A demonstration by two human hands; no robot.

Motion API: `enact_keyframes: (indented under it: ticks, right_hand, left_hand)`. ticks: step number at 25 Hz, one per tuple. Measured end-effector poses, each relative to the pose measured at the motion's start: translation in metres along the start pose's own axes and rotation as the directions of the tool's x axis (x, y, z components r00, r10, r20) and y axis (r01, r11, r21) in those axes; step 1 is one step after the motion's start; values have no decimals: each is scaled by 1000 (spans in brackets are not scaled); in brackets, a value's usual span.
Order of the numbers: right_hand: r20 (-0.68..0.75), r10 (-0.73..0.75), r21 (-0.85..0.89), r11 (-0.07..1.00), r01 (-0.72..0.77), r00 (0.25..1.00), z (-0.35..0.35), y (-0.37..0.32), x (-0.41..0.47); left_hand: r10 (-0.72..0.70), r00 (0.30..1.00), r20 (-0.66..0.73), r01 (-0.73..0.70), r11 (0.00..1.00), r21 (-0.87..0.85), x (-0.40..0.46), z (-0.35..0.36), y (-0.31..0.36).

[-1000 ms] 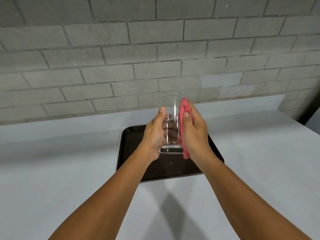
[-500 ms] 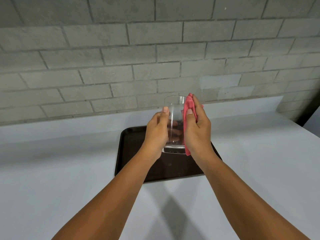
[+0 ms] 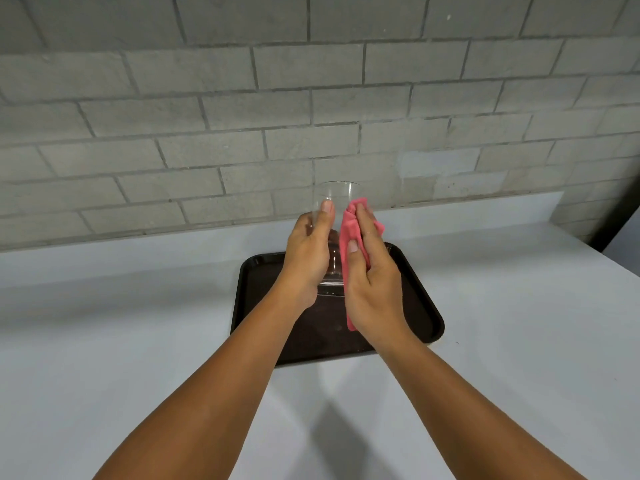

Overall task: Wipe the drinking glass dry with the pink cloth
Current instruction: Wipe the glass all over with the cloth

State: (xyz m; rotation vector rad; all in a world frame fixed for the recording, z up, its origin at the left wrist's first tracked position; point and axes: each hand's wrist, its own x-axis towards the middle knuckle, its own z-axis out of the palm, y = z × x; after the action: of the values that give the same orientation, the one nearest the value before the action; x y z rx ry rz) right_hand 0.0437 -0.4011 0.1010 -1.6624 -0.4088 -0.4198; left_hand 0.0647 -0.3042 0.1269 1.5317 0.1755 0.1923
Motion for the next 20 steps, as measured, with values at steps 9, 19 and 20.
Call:
enact_keyframes:
  ticks: [9,19,20]
  right_hand:
    - [0,65,63,996,-64,998,-12,-5,24]
    - [-85,118,114,988,-108,989,-11,-3,26]
    - [-83,94,114,990,-84,992,-9,-3,21]
  left_hand:
    - [-56,994,94,71,982,-172,-5,-6,-9]
    - [-6,985,170,53,961,-270,-3,-10,-12]
    - [2,990,139,35,966,-258,-3,-9,-11]
